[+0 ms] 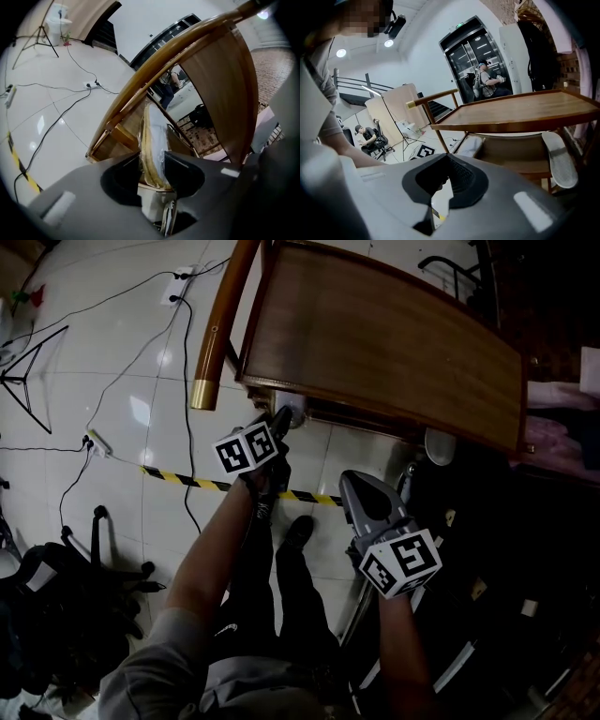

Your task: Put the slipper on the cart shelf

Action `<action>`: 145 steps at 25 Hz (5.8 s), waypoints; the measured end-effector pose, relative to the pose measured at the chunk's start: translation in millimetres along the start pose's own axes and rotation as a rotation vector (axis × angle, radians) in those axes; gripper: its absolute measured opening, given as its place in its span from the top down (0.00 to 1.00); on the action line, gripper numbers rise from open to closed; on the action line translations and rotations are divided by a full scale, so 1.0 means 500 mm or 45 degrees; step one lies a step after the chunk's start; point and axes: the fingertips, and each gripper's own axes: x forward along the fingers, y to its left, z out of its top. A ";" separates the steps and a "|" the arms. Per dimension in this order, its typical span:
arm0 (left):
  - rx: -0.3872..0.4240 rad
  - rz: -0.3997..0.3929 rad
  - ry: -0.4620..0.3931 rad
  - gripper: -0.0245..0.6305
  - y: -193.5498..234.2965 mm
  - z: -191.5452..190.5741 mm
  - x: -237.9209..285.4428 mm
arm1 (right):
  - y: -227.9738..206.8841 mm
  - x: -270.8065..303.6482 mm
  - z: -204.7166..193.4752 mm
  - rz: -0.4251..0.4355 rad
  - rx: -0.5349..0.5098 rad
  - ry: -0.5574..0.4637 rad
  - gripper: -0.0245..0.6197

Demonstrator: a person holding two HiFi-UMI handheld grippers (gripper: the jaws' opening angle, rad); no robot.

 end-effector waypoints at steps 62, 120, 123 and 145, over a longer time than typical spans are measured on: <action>1.088 -1.092 0.222 0.85 -0.899 -0.268 -0.839 | 0.372 -0.909 0.133 -0.965 -0.070 -0.699 0.96; 1.508 -1.267 0.981 0.85 -1.040 -1.490 -0.996 | 0.570 -1.697 -0.589 -1.785 0.479 -0.827 0.96; 1.500 -1.266 0.986 0.85 -1.050 -1.513 -0.989 | 0.565 -1.712 -0.594 -1.793 0.480 -0.825 0.96; 1.608 -1.312 0.823 0.42 -1.092 -1.475 -0.939 | 0.531 -1.692 -0.580 -1.741 0.482 -0.820 0.96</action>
